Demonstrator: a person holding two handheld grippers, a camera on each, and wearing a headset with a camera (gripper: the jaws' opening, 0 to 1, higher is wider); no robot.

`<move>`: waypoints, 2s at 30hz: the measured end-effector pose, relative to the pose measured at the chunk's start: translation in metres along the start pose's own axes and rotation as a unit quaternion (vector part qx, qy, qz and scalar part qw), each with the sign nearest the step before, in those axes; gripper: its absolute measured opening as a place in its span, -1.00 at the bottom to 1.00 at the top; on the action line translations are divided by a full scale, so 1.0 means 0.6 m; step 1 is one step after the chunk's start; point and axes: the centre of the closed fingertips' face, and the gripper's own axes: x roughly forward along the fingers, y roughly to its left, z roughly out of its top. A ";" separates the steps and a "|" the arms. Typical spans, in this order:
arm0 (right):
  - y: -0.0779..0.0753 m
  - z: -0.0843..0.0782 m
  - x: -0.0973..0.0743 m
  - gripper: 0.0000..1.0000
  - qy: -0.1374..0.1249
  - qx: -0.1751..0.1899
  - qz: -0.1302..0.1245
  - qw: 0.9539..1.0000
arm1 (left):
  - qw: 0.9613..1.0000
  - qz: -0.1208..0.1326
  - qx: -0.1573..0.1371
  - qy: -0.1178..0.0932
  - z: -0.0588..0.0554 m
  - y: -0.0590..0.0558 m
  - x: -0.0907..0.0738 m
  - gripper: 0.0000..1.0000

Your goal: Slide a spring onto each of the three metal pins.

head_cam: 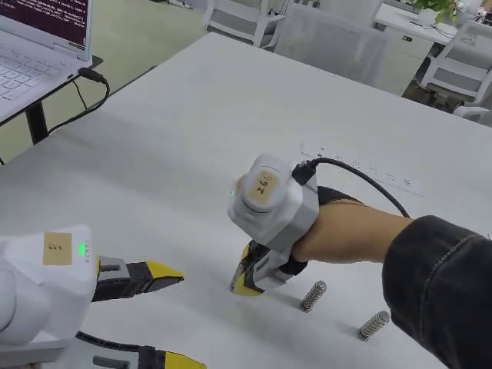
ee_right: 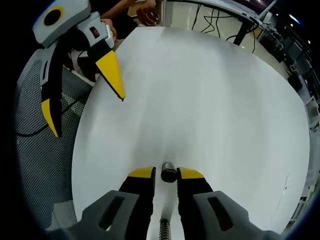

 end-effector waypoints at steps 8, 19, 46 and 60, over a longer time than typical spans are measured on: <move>0.000 -0.009 0.000 -0.47 -0.002 0.008 -0.001 1.000 | 1.000 0.001 0.001 -0.001 0.002 0.003 0.001 0.06; -0.004 -0.019 -0.011 -0.08 -0.023 0.032 -0.007 0.999 | 1.000 0.000 0.003 0.000 0.006 0.003 0.004 0.06; -0.020 -0.046 -0.087 0.18 -0.129 0.101 -0.065 0.984 | 1.000 -0.005 0.006 0.004 0.021 0.004 0.021 0.06; -0.025 -0.082 -0.134 0.21 -0.186 0.143 -0.113 0.966 | 1.000 -0.008 0.004 0.006 0.025 0.006 0.032 0.06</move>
